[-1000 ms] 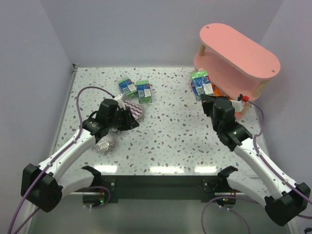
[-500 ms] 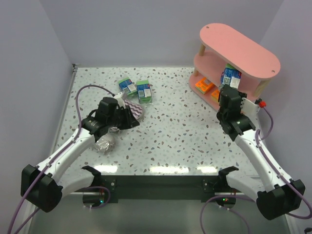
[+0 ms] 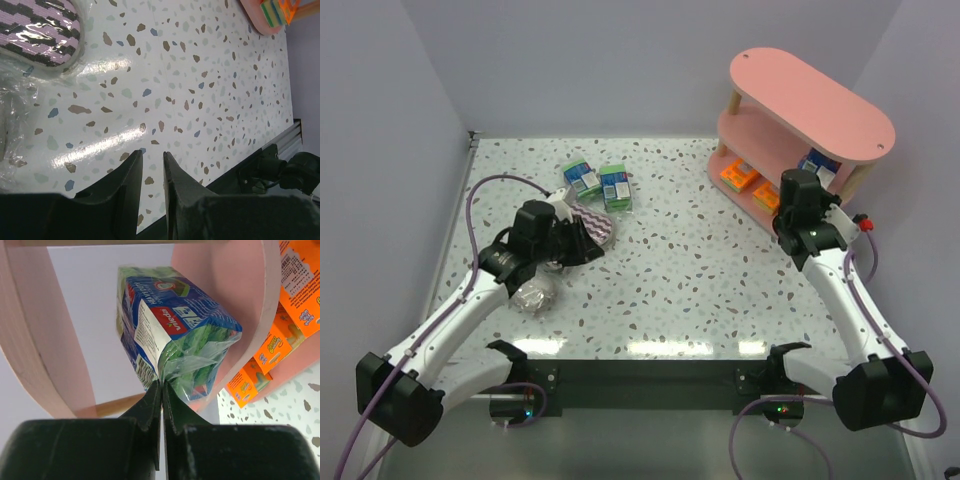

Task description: Place and organize the cleaning sponges onto the shelf

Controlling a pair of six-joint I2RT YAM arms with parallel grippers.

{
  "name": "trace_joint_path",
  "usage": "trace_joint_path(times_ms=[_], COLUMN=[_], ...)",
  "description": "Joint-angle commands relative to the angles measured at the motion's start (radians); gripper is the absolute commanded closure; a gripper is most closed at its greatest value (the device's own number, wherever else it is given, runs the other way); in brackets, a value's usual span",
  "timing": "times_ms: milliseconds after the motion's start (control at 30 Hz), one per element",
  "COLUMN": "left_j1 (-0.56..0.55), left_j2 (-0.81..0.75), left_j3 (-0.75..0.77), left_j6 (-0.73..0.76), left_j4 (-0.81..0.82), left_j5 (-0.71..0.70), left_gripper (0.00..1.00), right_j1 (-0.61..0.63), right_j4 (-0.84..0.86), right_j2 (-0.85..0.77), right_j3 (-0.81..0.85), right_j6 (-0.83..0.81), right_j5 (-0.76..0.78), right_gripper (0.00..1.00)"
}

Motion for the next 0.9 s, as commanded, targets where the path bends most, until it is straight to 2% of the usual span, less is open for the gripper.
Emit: trace_joint_path(times_ms=[0,367,433,500,567,633,667,700,767,867], left_j1=[0.007,0.007,0.007,0.007,0.007,0.007,0.007,0.007,0.008,0.008], left_j2=[-0.017,-0.004,-0.004,0.000,-0.001,0.000,0.000,0.000,0.005,0.026], left_j3=[0.013,0.021,0.020,0.017,0.018,0.018,0.018,0.021,0.030,0.050], left_j6=[0.003,0.009,0.006,0.003,-0.001,-0.007,-0.010,-0.010,-0.014,-0.017], left_j4=[-0.011,-0.022,-0.022,-0.019,-0.021,-0.018,-0.018,-0.016,-0.018,-0.018], left_j5=[0.003,-0.008,-0.010,-0.014,-0.020,-0.030,-0.034,-0.039,-0.060,-0.105], left_gripper=[0.71,0.71,0.71,0.69,0.66,0.57,0.54,0.48,0.44,0.34], right_j1=[-0.007,-0.035,-0.035,-0.035,-0.036,-0.035,-0.036,-0.036,-0.035,-0.035], right_j4=[0.008,0.025,0.037,0.061,0.135,0.231,0.250,0.253,0.304,0.312], right_j2=[0.020,0.081,0.089,0.093,0.081,0.069,0.060,0.035,0.005,-0.070], right_j3=[0.029,0.055,0.063,0.053,0.037,0.004,-0.003,-0.012,-0.035,-0.066], right_j6=[0.067,0.049,0.024,0.003,-0.028,-0.099,-0.132,-0.158,-0.209,-0.278], right_j5=[0.099,0.140,0.140,0.130,0.118,0.084,0.069,0.035,-0.008,-0.115], right_gripper=[1.00,1.00,0.97,0.85,0.67,0.56,0.45,0.41,0.33,0.27])
